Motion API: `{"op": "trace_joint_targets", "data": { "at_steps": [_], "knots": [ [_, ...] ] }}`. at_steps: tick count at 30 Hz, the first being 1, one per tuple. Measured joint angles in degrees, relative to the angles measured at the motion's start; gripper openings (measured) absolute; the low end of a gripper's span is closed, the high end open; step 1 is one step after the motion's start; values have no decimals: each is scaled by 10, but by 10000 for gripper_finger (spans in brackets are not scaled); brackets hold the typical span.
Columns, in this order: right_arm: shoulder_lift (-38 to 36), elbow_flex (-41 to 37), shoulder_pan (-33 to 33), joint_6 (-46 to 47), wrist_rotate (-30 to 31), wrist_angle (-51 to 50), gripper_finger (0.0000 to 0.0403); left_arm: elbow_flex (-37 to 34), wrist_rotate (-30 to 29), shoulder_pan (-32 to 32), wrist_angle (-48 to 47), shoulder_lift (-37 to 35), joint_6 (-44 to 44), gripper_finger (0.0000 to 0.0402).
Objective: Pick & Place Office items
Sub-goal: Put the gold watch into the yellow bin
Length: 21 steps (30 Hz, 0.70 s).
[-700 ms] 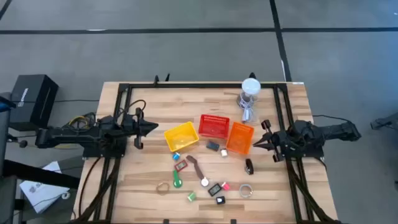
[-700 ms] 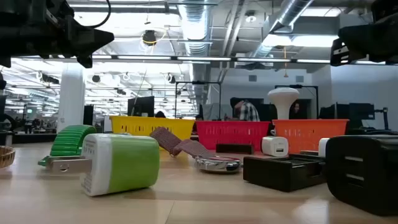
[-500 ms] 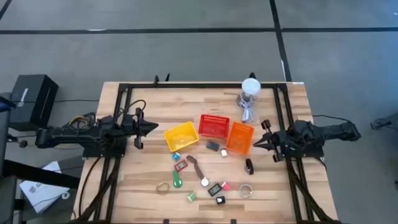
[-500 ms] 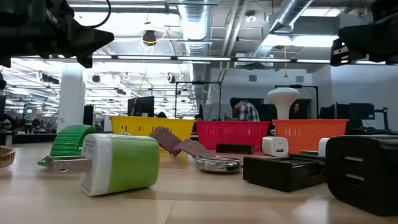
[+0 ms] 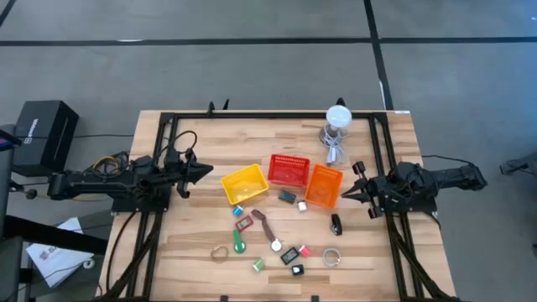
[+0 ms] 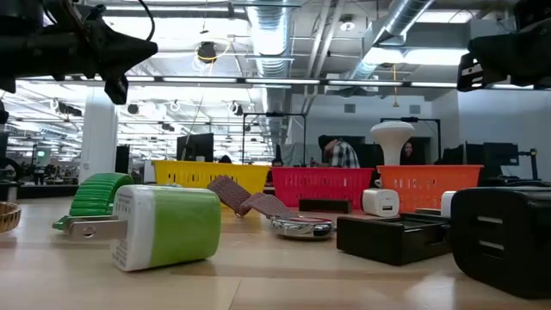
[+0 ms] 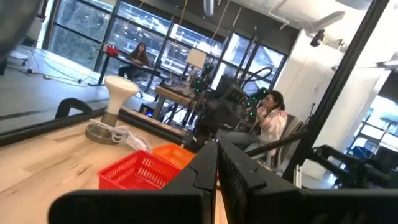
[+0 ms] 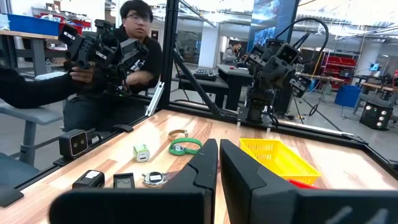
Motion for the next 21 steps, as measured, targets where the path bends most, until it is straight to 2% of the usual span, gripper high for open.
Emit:
{"op": "trace_joint_targets", "data": {
  "at_steps": [4, 8, 15, 19, 21],
  "knots": [
    [0, 0, 0, -13, 0, 3, 11, 0, -2, 0, 3, 0, 4, 7],
    [0, 0, 2, -42, 0, 2, 11, 0, -19, 0, 5, 1, 46, 7],
    [0, 0, 2, -56, 0, 13, 11, 0, -31, -1, 6, 31, 9, 7],
    [0, 0, -8, -142, 3, 57, 11, 0, 4, -1, 6, 68, -18, 7],
    [0, 0, -15, -145, 20, 98, 11, 0, 19, -1, 9, 92, -19, 7]
  ]
}}
